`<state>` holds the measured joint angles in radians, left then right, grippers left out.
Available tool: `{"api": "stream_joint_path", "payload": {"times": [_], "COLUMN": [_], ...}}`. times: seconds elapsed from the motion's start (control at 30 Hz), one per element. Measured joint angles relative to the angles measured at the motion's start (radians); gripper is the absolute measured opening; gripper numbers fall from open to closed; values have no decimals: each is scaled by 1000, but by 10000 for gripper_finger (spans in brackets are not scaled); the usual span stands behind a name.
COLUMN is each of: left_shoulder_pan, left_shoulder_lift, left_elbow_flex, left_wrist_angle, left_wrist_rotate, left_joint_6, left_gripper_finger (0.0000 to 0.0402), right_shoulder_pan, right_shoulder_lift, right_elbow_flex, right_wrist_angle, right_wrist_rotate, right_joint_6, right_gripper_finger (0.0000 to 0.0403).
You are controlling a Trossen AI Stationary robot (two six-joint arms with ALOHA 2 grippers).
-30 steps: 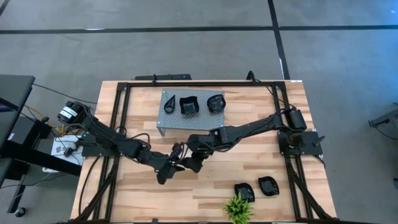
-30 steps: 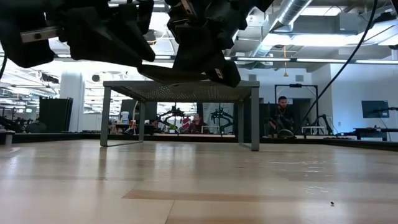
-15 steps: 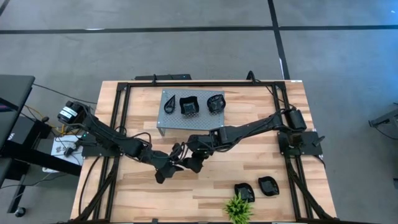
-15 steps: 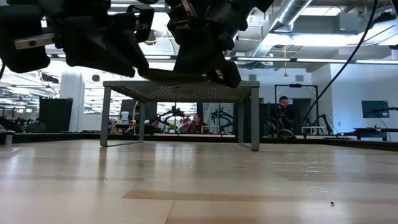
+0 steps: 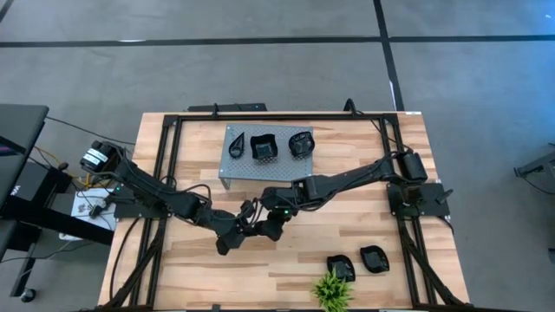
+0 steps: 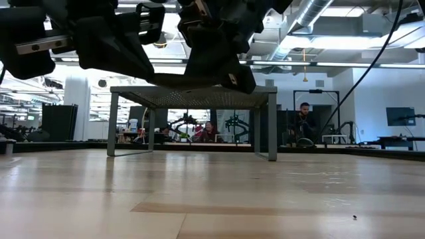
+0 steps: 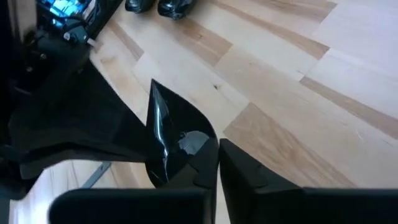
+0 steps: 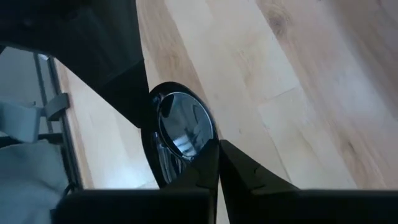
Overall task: Pick & Place Mini shaped plates
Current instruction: Stack the black drop-shaped plate on top of the black drop-shaped plate on the shelf
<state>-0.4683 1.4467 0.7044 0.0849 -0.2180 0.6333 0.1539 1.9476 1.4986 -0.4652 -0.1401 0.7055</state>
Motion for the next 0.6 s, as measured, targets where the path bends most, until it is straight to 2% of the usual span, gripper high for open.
{"api": "stream_joint_path", "payload": {"times": [0.17, 0.6], "left_shoulder_pan": [0, -3], "left_shoulder_lift": [0, 0], "left_elbow_flex": [0, 0], "left_wrist_angle": [7, 9], "left_wrist_rotate": [1, 36], "left_joint_6": [16, -20], "left_gripper_finger": [9, 6], "right_shoulder_pan": [-6, -26], "right_shoulder_lift": [0, 0], "right_elbow_flex": [0, 0], "right_wrist_angle": [4, 5], "right_wrist_rotate": [-20, -54], "right_joint_6": [0, -7], "right_gripper_finger": [12, 90]}}
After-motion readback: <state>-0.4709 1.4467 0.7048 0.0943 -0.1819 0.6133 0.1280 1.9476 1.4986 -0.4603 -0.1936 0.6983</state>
